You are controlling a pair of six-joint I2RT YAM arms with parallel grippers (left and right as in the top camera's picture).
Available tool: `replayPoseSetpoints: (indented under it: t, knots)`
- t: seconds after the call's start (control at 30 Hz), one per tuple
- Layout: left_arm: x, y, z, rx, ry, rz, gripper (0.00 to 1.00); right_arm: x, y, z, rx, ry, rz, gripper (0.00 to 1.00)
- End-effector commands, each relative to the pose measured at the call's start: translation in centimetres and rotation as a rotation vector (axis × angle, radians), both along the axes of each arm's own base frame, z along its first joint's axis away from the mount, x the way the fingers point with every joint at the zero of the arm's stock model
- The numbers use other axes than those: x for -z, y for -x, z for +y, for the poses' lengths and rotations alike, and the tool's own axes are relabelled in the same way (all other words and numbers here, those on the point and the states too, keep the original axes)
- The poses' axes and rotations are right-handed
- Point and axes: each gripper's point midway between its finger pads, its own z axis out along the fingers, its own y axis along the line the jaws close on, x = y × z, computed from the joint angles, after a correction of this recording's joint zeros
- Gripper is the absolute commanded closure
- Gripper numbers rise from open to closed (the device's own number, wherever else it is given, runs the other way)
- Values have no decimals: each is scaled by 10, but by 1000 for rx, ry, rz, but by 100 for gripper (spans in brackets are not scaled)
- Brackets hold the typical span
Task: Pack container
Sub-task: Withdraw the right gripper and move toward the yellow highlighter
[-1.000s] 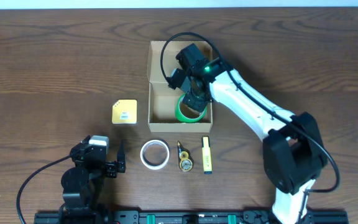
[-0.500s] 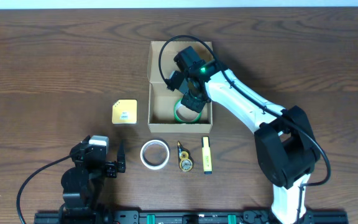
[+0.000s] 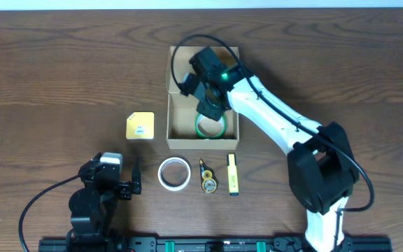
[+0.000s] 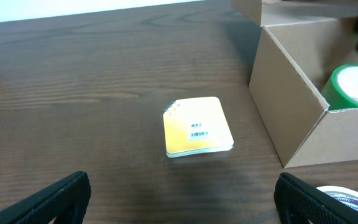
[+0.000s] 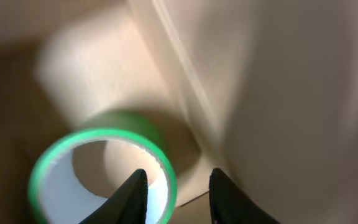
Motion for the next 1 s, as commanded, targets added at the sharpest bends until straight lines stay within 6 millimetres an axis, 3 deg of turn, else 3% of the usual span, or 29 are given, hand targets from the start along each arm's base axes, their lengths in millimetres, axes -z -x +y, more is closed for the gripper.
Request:
replayPoseSetpoints:
  t: [0.0,0.13,0.2,0.3,0.37,0.47,0.53,0.6,0.67,0.73,0.87,0.97]
  knots:
    - [8,1,-1,13,-9,18,5,-81,-3,20,12,-111,-141,63]
    - [8,1,-1,13,-9,18,5,-141,6,-8,277,-155,-195,43]
    - [8,1,-1,13,-9,18,4,-164,36,-34,429,-183,-145,26]
    - [9,1,-1,13,-9,19,5,-183,86,-73,668,-199,-42,19]
    - [8,1,-1,13,-9,18,5,-183,112,-92,760,-164,14,18]
    - [9,1,-1,13,-9,19,5,-162,150,-124,1057,-65,92,16]
    - [8,1,-1,13,-9,18,5,-134,175,-130,1222,-15,132,9]
    - [8,1,-1,13,-9,18,4,-110,193,-133,1337,33,146,1]
    - [9,1,-1,13,-8,19,5,-85,211,-133,1459,70,162,1]
    - [8,1,-1,13,-9,18,5,-51,227,-117,1577,46,217,1]
    - [8,1,-1,13,-9,18,5,-5,218,-77,1618,-141,273,1]
    - [8,1,-1,13,-9,18,5,9,207,-78,1692,-215,225,1]
